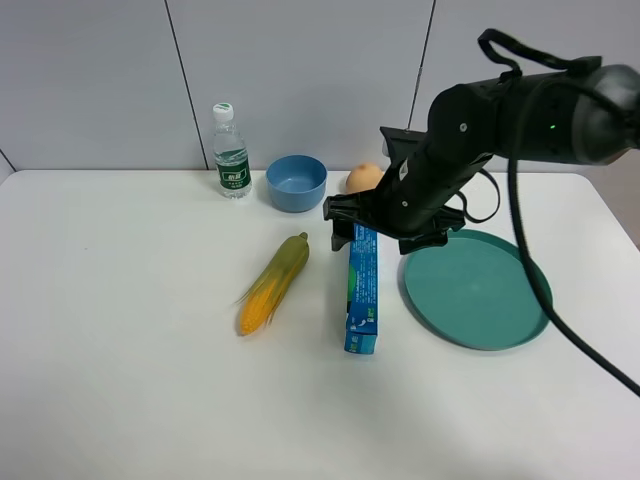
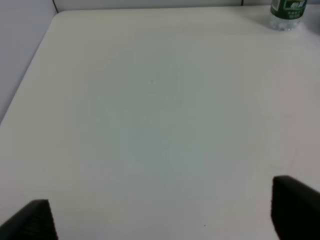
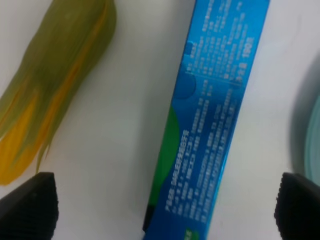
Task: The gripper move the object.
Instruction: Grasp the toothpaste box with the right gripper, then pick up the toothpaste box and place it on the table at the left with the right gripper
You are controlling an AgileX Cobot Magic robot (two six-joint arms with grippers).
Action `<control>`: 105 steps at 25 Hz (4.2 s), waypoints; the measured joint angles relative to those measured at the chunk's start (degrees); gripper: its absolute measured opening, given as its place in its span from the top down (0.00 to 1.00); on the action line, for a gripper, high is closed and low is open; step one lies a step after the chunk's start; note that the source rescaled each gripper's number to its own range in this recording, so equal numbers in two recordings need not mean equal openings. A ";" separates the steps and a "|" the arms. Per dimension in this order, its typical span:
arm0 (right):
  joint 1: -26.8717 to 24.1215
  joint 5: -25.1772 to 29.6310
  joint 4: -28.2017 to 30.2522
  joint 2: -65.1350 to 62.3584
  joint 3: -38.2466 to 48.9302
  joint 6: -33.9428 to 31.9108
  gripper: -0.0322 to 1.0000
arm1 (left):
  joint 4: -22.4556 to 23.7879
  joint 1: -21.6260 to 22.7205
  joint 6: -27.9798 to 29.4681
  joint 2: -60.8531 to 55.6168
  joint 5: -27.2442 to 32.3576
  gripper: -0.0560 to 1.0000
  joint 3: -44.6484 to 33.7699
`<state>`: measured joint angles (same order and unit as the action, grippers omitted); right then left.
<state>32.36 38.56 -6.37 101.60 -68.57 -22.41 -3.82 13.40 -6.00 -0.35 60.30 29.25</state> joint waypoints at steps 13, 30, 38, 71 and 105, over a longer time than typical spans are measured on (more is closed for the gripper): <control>0.26 -7.69 1.06 8.11 -0.06 -7.58 0.08 | 0.00 0.00 0.00 0.00 0.00 0.00 0.00; 0.26 -9.00 0.95 13.34 -0.06 -10.32 0.53 | 0.00 0.00 0.00 0.00 0.00 0.00 0.00; 0.26 -8.99 1.02 13.38 -0.06 -10.90 0.97 | 0.00 0.00 0.00 0.00 0.00 0.00 0.00; 0.26 2.69 -8.68 -7.91 0.00 56.00 0.97 | 0.00 0.00 0.00 0.00 0.00 0.00 0.00; 19.03 1.52 -16.96 6.81 0.00 80.61 0.97 | 0.00 0.00 0.00 0.00 0.00 0.00 0.00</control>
<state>51.39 40.09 -23.33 108.42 -68.58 58.20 -3.82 13.40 -6.00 -0.35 60.30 29.25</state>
